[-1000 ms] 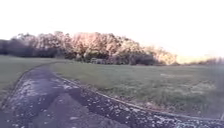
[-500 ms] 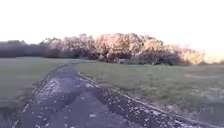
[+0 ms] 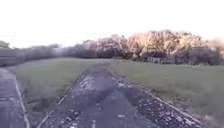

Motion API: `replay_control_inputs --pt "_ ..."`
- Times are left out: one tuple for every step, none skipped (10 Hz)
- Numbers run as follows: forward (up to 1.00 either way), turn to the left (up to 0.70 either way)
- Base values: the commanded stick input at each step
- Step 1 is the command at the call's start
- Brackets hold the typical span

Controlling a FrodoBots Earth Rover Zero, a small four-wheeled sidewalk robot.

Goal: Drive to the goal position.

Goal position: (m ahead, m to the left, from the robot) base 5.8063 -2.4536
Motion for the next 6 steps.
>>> replay_control_inputs --pt "0.0 0.0" --pt "0.0 0.0" --pt "0.0 0.0" --pt "0.0 -0.12" --pt "0.0 -0.55" --pt "0.0 -0.7"
